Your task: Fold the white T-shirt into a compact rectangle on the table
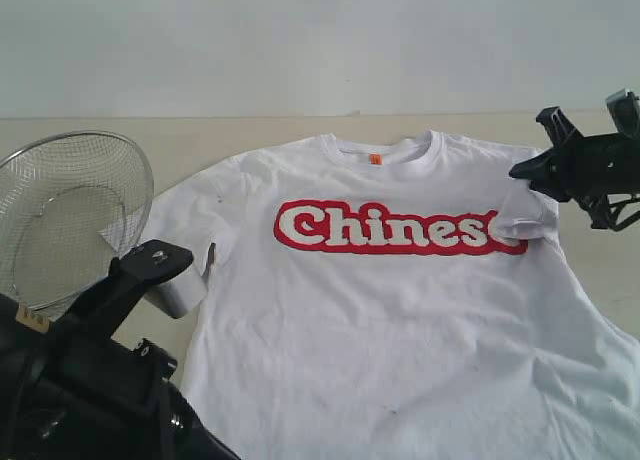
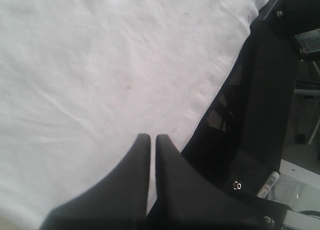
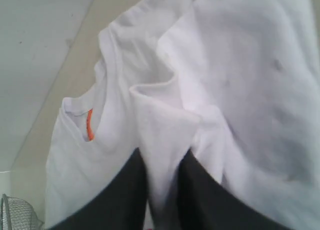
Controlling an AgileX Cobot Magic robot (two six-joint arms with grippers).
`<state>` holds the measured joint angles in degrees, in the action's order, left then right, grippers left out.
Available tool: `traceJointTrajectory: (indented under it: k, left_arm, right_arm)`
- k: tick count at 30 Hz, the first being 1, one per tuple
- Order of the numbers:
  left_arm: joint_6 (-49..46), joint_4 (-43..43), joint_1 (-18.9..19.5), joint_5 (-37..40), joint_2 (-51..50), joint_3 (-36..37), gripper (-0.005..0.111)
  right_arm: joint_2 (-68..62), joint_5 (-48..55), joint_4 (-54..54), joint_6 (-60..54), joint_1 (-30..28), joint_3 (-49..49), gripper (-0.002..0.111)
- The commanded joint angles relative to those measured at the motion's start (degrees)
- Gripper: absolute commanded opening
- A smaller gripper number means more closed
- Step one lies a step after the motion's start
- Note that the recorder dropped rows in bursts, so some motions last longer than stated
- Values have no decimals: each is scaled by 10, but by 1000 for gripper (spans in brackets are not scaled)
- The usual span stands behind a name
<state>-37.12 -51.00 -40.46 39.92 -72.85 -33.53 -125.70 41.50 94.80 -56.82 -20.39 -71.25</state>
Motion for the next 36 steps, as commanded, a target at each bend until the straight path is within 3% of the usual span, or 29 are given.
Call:
traceJointTrajectory:
  k: [1, 3, 5, 17, 24, 30, 36]
  left_arm:
    - [2, -6, -1, 6, 4, 2, 5]
    - [2, -6, -1, 6, 4, 2, 5]
    - [2, -6, -1, 6, 4, 2, 5]
    - [2, -6, -1, 6, 4, 2, 5]
    - [2, -6, -1, 6, 4, 2, 5]
    - [2, -6, -1, 6, 4, 2, 5]
    - [2, -6, -1, 2, 4, 2, 5]
  right_arm:
    - [-1, 3, 30, -21, 23, -2, 38]
    - [-1, 1, 37, -30, 36, -2, 49]
    - [-1, -1, 40, -31, 46, -2, 52]
    - [-1, 49, 51, -25, 69, -22, 53]
    - [-1, 84, 46, 24, 45, -71, 52]
    - [-1, 53, -267, 134, 27, -138, 52]
    - [-1, 82, -355, 134, 35, -177, 52]
